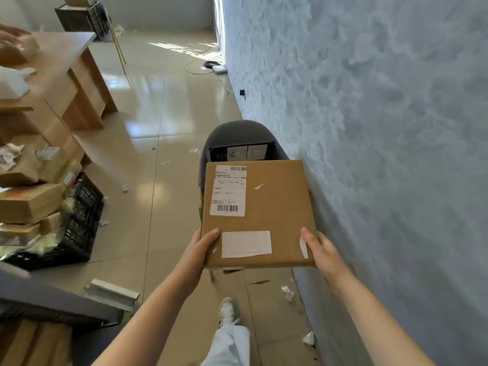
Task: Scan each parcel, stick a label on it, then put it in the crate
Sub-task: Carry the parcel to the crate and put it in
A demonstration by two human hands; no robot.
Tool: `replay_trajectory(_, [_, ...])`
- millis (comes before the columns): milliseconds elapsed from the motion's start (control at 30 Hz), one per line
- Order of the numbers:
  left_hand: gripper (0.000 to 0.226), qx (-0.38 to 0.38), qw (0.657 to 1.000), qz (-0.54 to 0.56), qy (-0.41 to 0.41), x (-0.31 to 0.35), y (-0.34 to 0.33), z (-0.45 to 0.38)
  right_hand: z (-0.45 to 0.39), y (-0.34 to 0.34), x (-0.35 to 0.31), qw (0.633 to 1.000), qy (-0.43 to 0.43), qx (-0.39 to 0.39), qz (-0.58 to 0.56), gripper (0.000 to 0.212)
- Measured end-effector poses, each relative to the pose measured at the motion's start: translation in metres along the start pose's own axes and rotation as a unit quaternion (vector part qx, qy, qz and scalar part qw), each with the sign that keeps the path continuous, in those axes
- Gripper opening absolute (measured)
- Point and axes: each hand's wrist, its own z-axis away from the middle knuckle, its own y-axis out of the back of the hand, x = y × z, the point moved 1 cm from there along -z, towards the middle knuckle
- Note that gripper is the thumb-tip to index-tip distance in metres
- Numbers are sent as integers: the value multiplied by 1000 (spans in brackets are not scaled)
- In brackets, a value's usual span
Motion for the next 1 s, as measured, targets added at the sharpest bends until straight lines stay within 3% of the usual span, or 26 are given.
replay_trajectory(133, [76,-18,999,-18,25,24,-3,-80,-78,-1,-19,1000,-21,4,5,51])
replay_trajectory(267, [53,-21,997,-45,59,37,-13,-159,-153,1,-30,998,-55,6,19,56])
replay_trajectory(467, [39,4,992,-58,113,42,-29,-258,-263,7,-31,992,-124,-11,29,49])
replay_trajectory(700, [60,80,978,-52,185,17,-32,-353,-381,3,-16,976,-177,-76,100,48])
replay_trajectory(867, [62,137,971,-28,191,-5,-31,-393,-424,-15,-1,963,-149,-53,220,30])
replay_trajectory(1000, [70,174,969,-22,176,-20,-28,-407,-436,-34,24,951,-153,-30,268,51])
